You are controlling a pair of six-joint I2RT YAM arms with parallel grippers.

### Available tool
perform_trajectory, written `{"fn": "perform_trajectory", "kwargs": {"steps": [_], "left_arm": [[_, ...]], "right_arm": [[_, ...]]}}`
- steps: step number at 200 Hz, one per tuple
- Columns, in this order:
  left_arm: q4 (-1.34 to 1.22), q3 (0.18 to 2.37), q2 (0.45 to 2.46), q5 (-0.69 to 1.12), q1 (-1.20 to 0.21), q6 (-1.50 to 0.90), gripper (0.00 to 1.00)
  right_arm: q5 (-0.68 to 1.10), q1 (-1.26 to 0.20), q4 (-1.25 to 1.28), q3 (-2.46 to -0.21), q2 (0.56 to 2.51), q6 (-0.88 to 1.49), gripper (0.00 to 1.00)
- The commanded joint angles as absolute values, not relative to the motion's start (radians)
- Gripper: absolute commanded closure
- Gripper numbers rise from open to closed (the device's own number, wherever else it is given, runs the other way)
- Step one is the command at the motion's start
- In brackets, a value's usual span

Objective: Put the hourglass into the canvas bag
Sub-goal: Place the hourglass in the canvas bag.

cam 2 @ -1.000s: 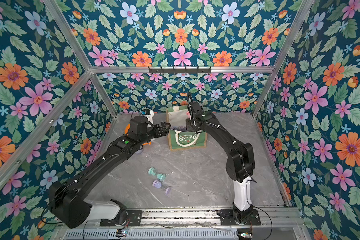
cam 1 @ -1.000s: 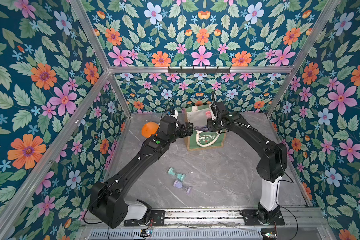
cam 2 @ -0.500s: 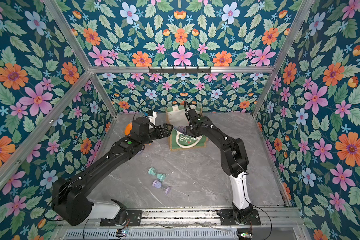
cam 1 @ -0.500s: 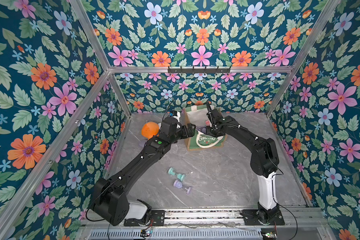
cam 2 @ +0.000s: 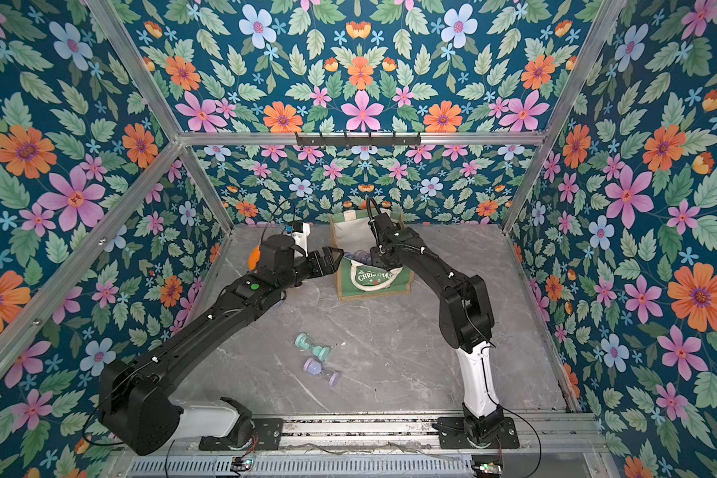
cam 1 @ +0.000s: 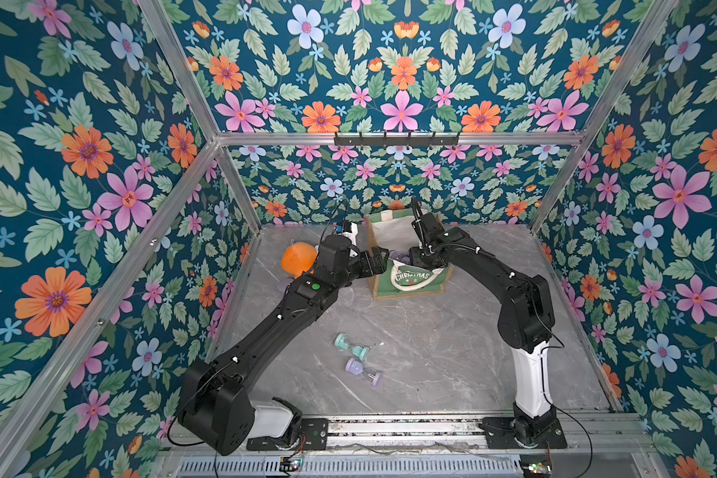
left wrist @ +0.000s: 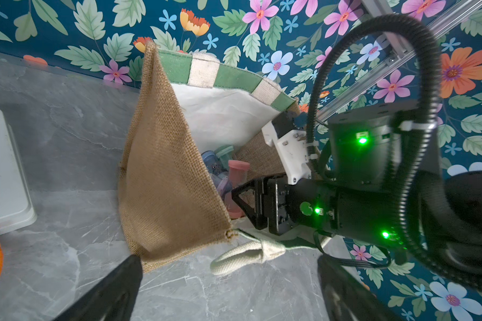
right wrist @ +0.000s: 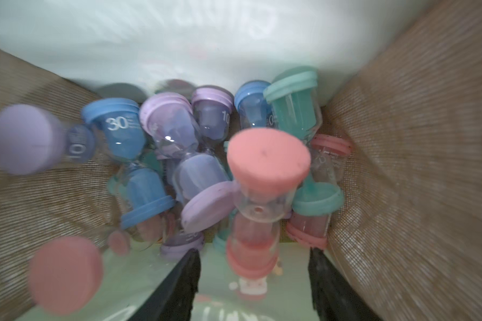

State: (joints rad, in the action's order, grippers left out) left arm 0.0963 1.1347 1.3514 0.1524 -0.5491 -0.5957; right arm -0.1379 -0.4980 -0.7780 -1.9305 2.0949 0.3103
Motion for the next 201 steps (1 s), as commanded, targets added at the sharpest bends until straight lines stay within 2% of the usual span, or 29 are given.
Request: {"fn": "perform_trajectory", "kwargs": {"steps": [1,37,104,162,201], "left_arm": [[0.08,1.139,1.345,0.128,-0.548,-0.595,0.0],[0.086,1.14,1.341,0.099,-0.548,-0.594,0.0],[0.141,1.119,1.264,0.048,-0.546,-0.592,0.0],[0.278,1.052,1.114,0.009,-0.545,-0.564,0.0],[0.37,0.986,0.997,-0.016,-0.546,-0.561,0.0]], "right_arm": [[-0.141,-0.5,-0.83,-1.969,2.066,0.298,0.3],[-0.115,-0.501,-0.872,-2.031,2.002,0.286,0.25],[-0.108,-0.56,-0.957,-2.063,1.84,0.28,0.24],[-0.163,-0.753,-0.895,-1.808,1.608,0.314,0.24],[-0.211,-0.914,-0.83,-1.617,1.535,0.363,0.23]]}}
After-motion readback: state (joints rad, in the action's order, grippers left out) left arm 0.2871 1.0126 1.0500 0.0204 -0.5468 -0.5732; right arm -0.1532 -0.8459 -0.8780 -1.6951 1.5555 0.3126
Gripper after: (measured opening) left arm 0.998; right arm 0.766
